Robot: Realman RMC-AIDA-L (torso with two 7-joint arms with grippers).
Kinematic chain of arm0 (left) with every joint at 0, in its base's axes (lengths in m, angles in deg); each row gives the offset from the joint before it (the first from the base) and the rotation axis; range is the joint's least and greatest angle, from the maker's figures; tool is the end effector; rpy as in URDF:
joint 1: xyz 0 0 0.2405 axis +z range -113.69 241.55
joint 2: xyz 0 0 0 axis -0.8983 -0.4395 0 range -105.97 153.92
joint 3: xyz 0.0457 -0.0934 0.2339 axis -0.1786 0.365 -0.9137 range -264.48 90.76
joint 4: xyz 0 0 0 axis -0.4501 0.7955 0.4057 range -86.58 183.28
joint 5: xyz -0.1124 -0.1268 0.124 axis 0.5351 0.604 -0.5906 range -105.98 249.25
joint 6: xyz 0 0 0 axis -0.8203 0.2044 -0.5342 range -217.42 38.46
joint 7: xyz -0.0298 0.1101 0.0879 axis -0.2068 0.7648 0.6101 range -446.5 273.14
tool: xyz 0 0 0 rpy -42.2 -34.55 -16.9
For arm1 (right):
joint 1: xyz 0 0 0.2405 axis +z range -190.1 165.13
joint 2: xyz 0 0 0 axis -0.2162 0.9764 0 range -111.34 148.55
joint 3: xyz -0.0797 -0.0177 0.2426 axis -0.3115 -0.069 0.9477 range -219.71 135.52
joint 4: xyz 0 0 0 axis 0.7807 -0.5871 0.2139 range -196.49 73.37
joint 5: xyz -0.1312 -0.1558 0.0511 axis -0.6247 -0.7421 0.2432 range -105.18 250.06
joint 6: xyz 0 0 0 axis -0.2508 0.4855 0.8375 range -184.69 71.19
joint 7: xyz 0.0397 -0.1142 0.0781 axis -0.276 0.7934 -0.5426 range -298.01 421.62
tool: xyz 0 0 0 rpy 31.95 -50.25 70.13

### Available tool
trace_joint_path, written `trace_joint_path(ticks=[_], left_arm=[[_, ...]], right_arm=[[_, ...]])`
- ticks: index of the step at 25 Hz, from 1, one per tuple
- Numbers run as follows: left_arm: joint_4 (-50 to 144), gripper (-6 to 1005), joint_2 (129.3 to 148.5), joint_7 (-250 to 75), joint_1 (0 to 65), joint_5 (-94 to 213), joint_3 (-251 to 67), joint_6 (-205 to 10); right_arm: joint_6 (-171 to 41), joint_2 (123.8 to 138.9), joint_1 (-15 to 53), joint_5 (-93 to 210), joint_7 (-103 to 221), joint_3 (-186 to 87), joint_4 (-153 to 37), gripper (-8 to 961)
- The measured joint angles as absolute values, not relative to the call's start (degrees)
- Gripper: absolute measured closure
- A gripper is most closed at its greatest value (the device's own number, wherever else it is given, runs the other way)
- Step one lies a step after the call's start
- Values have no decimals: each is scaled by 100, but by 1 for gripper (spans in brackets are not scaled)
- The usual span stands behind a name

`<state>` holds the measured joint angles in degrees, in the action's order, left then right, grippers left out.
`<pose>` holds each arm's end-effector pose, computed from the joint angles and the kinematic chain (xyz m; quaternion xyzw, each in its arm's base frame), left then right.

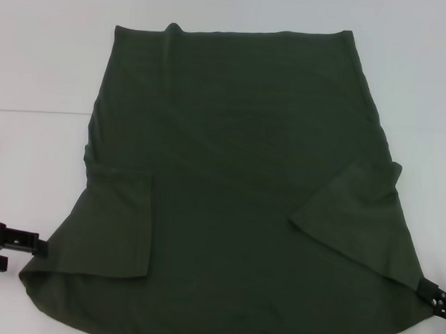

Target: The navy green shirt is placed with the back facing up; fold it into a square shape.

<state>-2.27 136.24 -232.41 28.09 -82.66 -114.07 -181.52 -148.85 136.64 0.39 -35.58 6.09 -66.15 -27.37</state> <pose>-0.3238 0.3452 0.0925 -0.7090 -0.6804 -0.0244 0.1836 0.3597 0.2430 0.0426 -0.8787 0.2095 0.2715 0.3321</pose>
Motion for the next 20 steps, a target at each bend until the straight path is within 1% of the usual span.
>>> trace_joint_path(ticks=[20], left_arm=[[40, 98, 13649, -23201, 2832, -8297, -11554, -17701]], right_arm=[[-14866, 13711, 70, -3558, 608, -6619, -2737, 7]])
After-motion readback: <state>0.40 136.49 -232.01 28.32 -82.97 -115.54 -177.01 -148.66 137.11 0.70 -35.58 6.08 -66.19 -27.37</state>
